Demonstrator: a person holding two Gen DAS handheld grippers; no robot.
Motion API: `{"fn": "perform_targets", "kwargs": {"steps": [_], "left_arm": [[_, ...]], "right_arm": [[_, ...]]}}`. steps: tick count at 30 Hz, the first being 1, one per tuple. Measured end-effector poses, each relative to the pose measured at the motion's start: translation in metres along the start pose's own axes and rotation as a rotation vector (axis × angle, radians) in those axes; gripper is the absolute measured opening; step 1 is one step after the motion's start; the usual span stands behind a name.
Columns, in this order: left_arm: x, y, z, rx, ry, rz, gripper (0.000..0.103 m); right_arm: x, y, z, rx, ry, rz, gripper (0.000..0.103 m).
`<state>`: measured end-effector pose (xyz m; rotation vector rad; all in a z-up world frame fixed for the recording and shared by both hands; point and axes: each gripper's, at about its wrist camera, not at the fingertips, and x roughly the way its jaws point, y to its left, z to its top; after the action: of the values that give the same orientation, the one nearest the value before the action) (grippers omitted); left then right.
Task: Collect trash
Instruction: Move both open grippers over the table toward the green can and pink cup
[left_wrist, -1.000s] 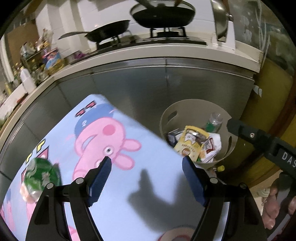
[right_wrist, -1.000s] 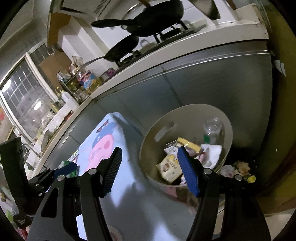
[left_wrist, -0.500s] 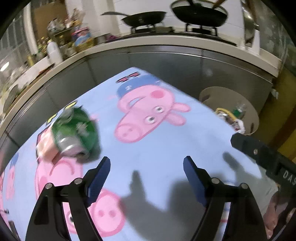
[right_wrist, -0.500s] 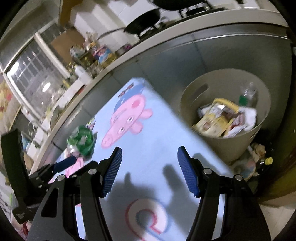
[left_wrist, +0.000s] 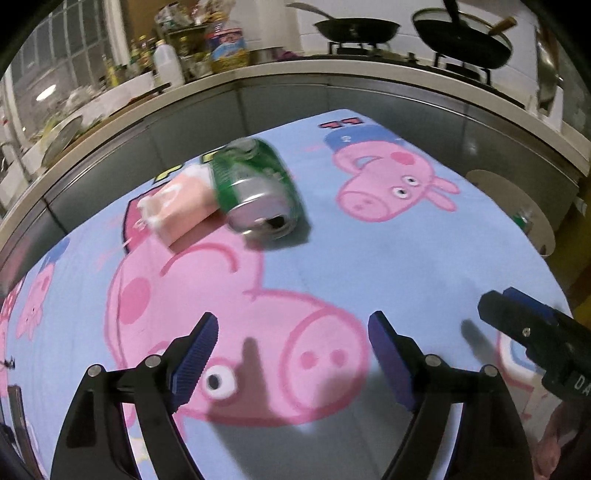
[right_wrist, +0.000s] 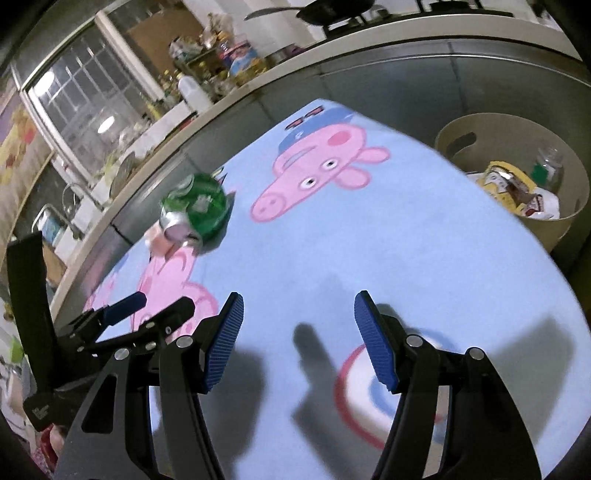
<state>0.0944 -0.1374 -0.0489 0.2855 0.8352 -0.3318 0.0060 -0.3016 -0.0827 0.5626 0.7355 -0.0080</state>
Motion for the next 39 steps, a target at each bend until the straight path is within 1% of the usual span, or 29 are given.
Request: {"fn": "perform_targets", "kwargs": {"steps": [5, 6, 11, 13, 16, 19, 22, 24, 28, 33, 39], "left_arm": [[0.000, 0.021, -0.011, -0.034, -0.006, 0.032, 0.085], [0.001, 0.027, -0.015, -0.042, -0.006, 0.041, 0.085], [0.006, 0.050, -0.026, -0.081, 0.008, 0.069, 0.085], [0.010, 0.060, -0.030, -0.102, 0.018, 0.075, 0.085], [0.014, 0.071, -0.035, -0.129, 0.030, 0.076, 0.086], [0.016, 0.080, -0.037, -0.156, 0.024, 0.070, 0.089], [0.019, 0.090, -0.040, -0.189, 0.029, 0.041, 0.092], [0.021, 0.094, -0.040, -0.200, 0.034, 0.039, 0.097], [0.022, 0.092, -0.039, -0.193, 0.038, 0.037, 0.098], [0.022, 0.094, -0.039, -0.190, 0.037, 0.027, 0.099], [0.022, 0.093, -0.040, -0.192, 0.035, 0.025, 0.099]], "right_arm": [[0.012, 0.018, -0.010, -0.051, 0.027, -0.030, 0.063], [0.014, 0.020, -0.012, -0.061, 0.031, -0.039, 0.064], [0.020, 0.037, -0.021, -0.143, -0.005, -0.101, 0.078], [0.023, 0.043, -0.024, -0.173, -0.009, -0.125, 0.085], [0.028, 0.047, -0.024, -0.206, -0.008, -0.150, 0.091], [0.030, 0.046, -0.022, -0.188, -0.003, -0.124, 0.097], [0.029, 0.044, -0.022, -0.163, -0.018, -0.108, 0.097], [0.030, 0.044, -0.023, -0.157, -0.020, -0.105, 0.097], [0.031, 0.046, -0.021, -0.160, -0.012, -0.117, 0.097], [0.036, 0.054, -0.022, -0.188, -0.001, -0.178, 0.097], [0.037, 0.053, -0.021, -0.148, -0.012, -0.193, 0.097]]}}
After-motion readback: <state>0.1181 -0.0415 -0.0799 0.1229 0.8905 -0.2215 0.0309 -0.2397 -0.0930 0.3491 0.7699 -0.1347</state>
